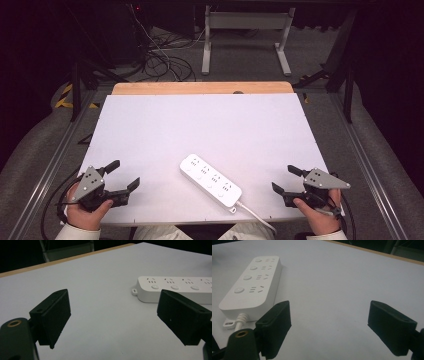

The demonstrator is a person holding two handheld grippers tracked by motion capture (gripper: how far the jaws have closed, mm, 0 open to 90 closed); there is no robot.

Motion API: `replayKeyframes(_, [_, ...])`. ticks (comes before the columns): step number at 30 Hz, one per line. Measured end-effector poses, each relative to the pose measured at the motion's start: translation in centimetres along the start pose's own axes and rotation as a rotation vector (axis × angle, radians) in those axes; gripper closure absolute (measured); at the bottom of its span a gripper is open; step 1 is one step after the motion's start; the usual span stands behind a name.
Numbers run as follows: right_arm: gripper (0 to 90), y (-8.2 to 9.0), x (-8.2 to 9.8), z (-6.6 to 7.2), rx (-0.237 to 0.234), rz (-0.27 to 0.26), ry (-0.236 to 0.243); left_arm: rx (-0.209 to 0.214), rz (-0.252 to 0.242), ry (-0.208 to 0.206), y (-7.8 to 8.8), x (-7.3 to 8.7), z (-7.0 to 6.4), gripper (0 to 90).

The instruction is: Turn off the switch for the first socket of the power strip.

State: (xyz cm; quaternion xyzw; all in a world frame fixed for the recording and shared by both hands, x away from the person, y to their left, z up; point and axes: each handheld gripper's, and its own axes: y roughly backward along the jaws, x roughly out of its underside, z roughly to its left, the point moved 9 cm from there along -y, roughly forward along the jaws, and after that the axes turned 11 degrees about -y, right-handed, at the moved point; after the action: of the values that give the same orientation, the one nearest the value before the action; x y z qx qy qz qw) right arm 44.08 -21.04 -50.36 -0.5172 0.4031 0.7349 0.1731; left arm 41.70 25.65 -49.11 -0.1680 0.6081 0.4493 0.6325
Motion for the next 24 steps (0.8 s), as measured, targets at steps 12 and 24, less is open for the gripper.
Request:
replayKeyframes(12, [18.8, 0.19, -0.18, 0.09, 0.001, -0.002, 0.007, -0.018, 0.002, -0.014, 0.19, -0.14, 0.10, 12.4])
replayKeyframes(24, [21.8, 0.01, -0.67, 0.67, -0.025, 0.010, 0.015, -0.033, 0.019, -0.046, 0.19, -0.17, -0.03, 12.4])
